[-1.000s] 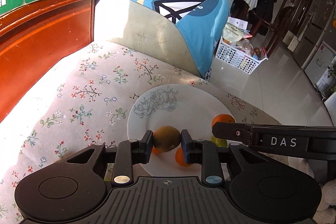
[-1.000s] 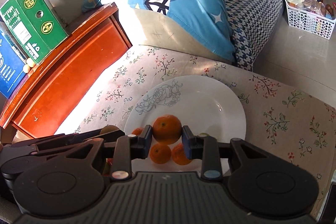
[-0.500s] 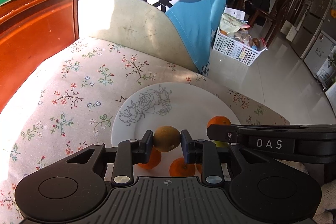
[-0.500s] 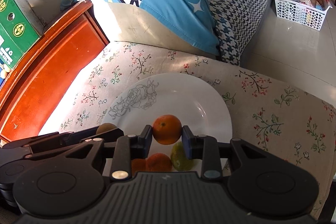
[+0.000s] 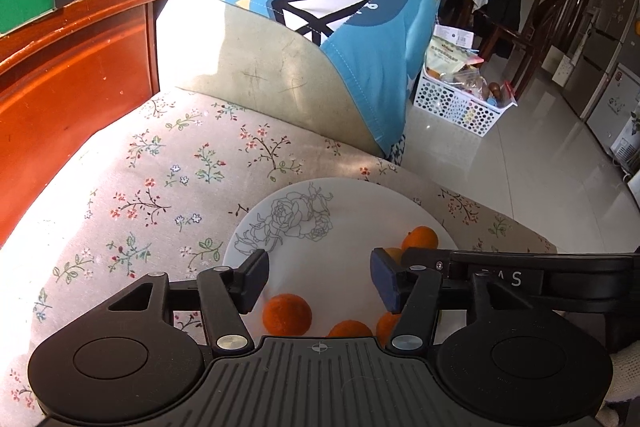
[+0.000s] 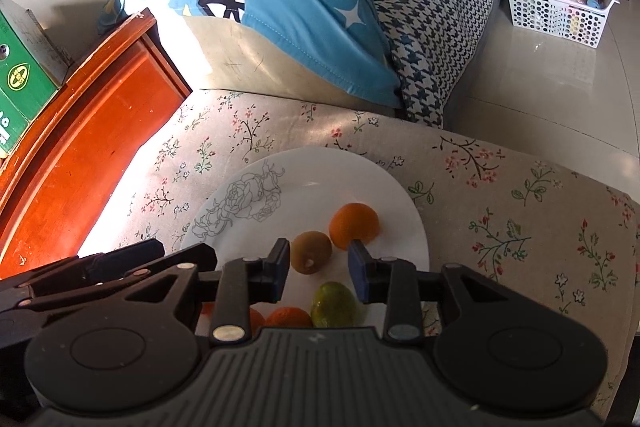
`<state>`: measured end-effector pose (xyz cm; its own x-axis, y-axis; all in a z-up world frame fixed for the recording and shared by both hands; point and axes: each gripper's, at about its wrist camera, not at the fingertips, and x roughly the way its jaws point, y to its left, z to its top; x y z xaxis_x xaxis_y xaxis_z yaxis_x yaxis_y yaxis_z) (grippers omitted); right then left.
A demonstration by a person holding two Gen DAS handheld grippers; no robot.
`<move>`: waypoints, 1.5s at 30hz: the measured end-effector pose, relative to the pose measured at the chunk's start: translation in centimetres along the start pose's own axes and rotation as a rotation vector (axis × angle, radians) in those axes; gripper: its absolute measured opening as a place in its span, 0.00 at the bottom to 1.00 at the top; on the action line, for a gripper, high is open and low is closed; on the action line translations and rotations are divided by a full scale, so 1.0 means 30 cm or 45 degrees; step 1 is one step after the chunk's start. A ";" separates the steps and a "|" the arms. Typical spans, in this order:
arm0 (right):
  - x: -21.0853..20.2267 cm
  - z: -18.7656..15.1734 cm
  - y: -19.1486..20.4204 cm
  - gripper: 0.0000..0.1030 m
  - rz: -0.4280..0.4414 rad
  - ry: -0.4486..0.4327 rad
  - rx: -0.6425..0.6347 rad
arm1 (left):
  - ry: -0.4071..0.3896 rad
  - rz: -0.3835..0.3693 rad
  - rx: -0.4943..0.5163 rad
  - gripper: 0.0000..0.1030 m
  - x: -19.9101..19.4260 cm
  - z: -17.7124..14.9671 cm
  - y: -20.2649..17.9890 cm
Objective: Organize fruits
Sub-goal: 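Open both grippers to release the fruits on the plate and withdraw, then grasp a brown fruit with the left gripper while the right gripper grasps a red tomato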
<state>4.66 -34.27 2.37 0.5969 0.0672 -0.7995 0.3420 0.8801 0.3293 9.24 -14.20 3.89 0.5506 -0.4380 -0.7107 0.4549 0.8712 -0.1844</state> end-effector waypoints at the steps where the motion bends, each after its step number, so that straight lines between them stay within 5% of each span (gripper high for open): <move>1: -0.004 0.002 0.000 0.33 0.004 -0.003 0.005 | -0.006 0.006 -0.009 0.68 -0.010 0.006 0.003; 8: -0.053 0.019 0.002 0.39 0.047 -0.034 0.037 | 0.006 0.039 -0.019 0.76 -0.080 0.035 0.024; 29: -0.131 -0.126 0.178 0.44 0.168 0.000 -0.116 | 0.064 0.122 -0.185 0.77 -0.257 -0.071 0.241; 45: -0.094 -0.280 0.303 0.43 0.241 0.112 -0.278 | 0.134 0.145 -0.122 0.82 -0.283 -0.196 0.313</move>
<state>-0.01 -22.52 3.41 0.5668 0.2721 -0.7776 0.0603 0.9276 0.3685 4.72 -0.99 4.21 0.5158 -0.3141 -0.7970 0.3221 0.9332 -0.1593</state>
